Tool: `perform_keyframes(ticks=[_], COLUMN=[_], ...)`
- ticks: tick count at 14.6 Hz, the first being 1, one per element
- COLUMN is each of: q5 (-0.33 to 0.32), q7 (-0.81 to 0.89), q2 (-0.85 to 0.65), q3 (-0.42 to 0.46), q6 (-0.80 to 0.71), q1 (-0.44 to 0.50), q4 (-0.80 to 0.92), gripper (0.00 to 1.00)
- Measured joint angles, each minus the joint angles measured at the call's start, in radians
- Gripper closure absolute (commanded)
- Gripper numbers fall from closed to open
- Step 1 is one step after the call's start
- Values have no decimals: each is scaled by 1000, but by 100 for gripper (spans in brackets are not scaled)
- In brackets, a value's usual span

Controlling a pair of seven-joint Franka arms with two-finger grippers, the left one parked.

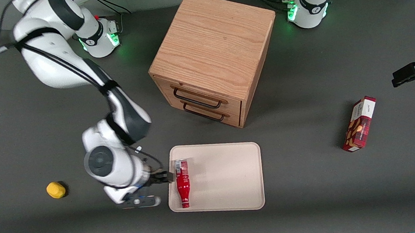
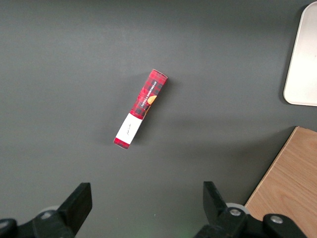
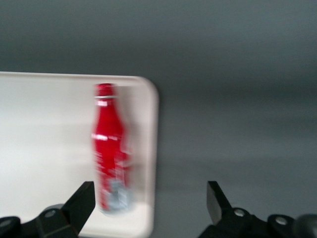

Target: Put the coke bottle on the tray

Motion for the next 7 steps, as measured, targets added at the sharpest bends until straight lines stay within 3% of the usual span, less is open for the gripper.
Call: perform_keyframes(ticks=[2,5,7], q5=[14,139,181], q7=[-54,-162,-211], q2=[-114,-312,-457], q3=[-49,-153,-217], q6=[-84,-95,-94], q1=[-32,-58,-63], q4=[-46,-205,-338], gripper=[0,0,0])
